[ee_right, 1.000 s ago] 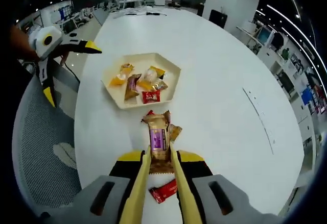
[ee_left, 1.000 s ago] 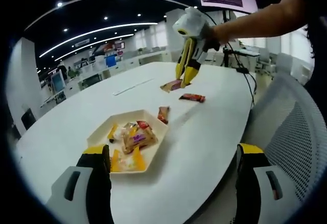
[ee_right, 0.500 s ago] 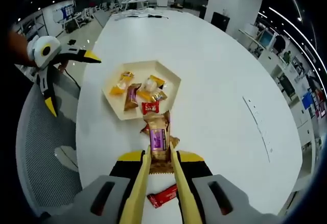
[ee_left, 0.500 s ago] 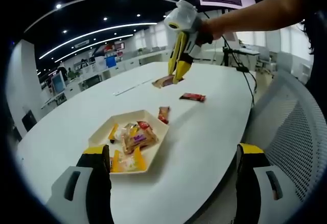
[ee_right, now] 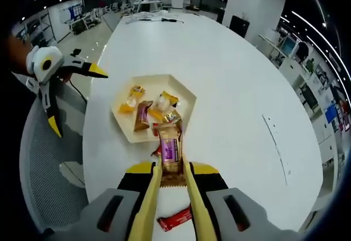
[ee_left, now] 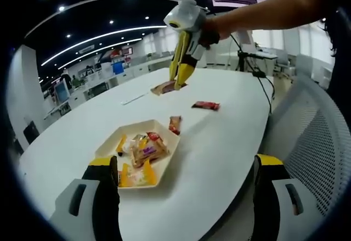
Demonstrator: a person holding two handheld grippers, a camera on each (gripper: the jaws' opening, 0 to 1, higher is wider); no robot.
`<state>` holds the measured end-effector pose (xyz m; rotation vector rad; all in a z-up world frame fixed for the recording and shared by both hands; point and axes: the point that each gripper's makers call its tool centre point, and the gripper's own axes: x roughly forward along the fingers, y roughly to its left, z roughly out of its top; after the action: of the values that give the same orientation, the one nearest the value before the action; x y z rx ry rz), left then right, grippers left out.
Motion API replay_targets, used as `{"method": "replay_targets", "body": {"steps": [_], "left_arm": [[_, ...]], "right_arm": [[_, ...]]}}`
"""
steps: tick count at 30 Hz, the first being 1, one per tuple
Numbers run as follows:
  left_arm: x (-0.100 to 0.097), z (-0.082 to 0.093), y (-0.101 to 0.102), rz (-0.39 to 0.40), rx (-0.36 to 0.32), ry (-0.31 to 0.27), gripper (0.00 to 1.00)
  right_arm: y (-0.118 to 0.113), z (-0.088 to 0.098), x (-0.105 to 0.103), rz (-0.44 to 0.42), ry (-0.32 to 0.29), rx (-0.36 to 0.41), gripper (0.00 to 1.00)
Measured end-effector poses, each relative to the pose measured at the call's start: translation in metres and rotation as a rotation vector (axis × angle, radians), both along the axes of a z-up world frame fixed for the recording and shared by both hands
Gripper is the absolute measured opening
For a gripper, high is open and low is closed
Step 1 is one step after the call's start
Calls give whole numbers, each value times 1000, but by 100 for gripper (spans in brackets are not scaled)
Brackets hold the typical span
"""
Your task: Place the target food into the container with the food tongs after gripping and lifting it, then release it inside without dropping or visibly crushing the food.
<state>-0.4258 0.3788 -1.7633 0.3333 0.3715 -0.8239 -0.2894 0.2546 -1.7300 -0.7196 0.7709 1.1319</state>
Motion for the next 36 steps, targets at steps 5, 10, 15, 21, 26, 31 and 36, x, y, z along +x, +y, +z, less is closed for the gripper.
{"method": "replay_targets", "body": {"steps": [5, 10, 15, 21, 26, 31, 36], "left_arm": [[0, 1, 1, 0, 9, -8, 99], [1, 2, 1, -1, 9, -20, 99], [3, 2, 3, 17, 2, -15, 99], [2, 1, 2, 12, 4, -14, 99], [2, 2, 2, 11, 5, -15, 99], [2, 0, 1, 9, 12, -10, 99], [-1, -5, -1, -7, 25, 9, 99]], "right_arm": [[17, 4, 4, 25, -5, -7, 22], [40, 5, 4, 55, -1, -11, 23], [73, 2, 2, 101, -3, -17, 22], [113, 8, 4, 138, -5, -2, 23], [139, 7, 5, 163, -5, 5, 23], [148, -1, 4, 166, 5, -2, 23], [153, -8, 6, 159, 6, -9, 23]]}}
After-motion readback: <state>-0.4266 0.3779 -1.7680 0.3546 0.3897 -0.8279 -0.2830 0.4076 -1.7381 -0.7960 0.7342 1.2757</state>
